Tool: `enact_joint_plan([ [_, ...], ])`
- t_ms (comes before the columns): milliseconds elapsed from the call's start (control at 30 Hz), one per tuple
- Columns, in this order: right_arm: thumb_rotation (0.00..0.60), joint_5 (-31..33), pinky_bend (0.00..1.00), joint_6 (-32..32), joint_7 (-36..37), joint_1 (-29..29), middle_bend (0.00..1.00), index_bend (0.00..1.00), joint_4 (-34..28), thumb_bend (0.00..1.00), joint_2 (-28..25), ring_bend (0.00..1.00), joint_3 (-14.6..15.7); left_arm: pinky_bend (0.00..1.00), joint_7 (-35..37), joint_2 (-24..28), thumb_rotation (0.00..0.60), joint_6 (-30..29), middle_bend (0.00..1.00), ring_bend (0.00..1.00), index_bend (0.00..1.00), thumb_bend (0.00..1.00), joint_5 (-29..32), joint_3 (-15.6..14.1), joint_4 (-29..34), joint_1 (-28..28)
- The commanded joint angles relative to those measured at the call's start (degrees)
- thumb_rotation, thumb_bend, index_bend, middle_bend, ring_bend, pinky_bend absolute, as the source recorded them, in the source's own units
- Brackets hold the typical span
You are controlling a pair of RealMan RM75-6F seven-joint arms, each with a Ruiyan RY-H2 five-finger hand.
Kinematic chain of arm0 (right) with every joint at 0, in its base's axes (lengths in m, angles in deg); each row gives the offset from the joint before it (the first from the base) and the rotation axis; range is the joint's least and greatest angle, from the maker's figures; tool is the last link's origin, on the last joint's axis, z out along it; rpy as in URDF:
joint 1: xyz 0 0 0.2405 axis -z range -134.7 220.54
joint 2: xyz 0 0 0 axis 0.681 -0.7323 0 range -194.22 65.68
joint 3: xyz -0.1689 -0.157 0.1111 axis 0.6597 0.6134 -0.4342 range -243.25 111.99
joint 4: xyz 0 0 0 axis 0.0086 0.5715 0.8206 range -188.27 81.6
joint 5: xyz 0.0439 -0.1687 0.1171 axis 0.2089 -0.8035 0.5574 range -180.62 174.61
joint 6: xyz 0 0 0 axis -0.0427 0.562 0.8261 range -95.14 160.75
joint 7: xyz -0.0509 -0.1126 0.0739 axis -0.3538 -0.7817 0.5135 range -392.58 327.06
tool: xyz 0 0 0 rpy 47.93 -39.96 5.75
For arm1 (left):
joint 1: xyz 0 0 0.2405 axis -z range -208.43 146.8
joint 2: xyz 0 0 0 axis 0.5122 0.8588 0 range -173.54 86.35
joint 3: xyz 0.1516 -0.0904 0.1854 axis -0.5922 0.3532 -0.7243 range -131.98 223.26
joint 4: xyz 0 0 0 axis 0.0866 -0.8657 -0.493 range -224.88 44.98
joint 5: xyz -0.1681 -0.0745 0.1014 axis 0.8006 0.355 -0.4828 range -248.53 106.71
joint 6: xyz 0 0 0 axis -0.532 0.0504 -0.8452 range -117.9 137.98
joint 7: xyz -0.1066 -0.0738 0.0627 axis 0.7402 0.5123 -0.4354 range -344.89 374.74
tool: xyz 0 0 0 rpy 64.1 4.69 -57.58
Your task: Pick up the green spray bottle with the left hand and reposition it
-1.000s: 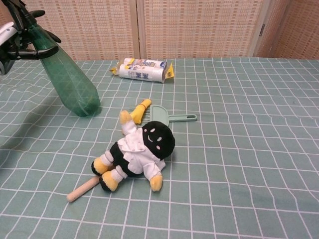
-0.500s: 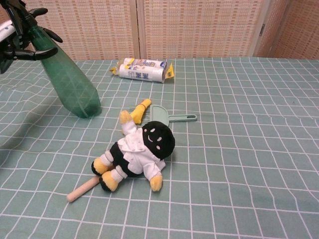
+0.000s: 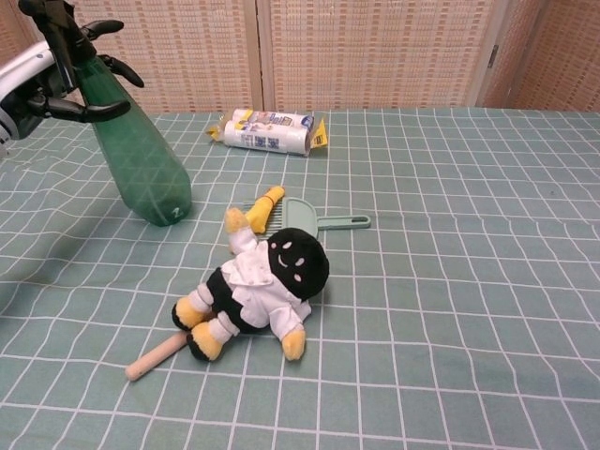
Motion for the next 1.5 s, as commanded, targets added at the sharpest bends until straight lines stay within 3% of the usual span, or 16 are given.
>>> enact_joint_plan([
  [33,0.6,-0.9,0.22,0.2,1.1,0.1,0.35,0.36,0.7,0.0,0.2,0.11,0.0,0.05,-0.3,0.3,0.6,0.7,0.32,0.17,0.0,0.18,-0.4,-0.4,0.7,0.5],
  [633,0.6,-3.8,0.23,0.7,5.6,0.6,0.38,0.36,3.1,0.0,0.8,0.14,-0.1,0.05,-2.8,2.5,0.6,5.4,0.31,0.18,0.0,0.18,0.2,0.5,4.6,3.4],
  [1067,0.6,-5.9,0.23,0.8,9.1,0.8,0.38,0.36,4.4,0.0,0.8,0.14,-0.1,0.05,-4.3,5.5,0.6,5.0,0.31,0.18,0.0,0.18,0.1,0.5,9.0,2.5],
  [1233,0.6,-6.9,0.23,0.8,11.2,0.9,0.38,0.36,5.2,0.0,0.7,0.14,-0.1,0.05,-5.9,8.7,0.6,2.9,0.3,0.18,0.0,0.18,-1.3,-0.9,12.2,0.5],
  [1300,0.6,-7.3,0.23,1.0,11.7,0.9,0.38,0.36,5.6,0.0,0.8,0.14,-0.1,0.04,-6.5,10.0,0.6,2.4,0.28,0.17,0.0,0.18,-2.0,-1.6,13.6,0.0],
  [1400,0.6,-8.0,0.23,1.4,12.7,1.0,0.38,0.36,6.2,0.0,1.0,0.14,-0.1,0.01,-6.6,12.1,0.6,3.2,0.06,0.04,0.0,0.13,-3.7,-3.3,15.6,0.0],
  [1500,0.6,-8.8,0.23,1.7,14.1,1.1,0.38,0.36,6.8,0.0,1.1,0.14,0.0,0.0,-6.4,13.5,0.586,4.5,0.0,0.0,0.0,0.07,-4.1,-3.8,17.2,0.3],
])
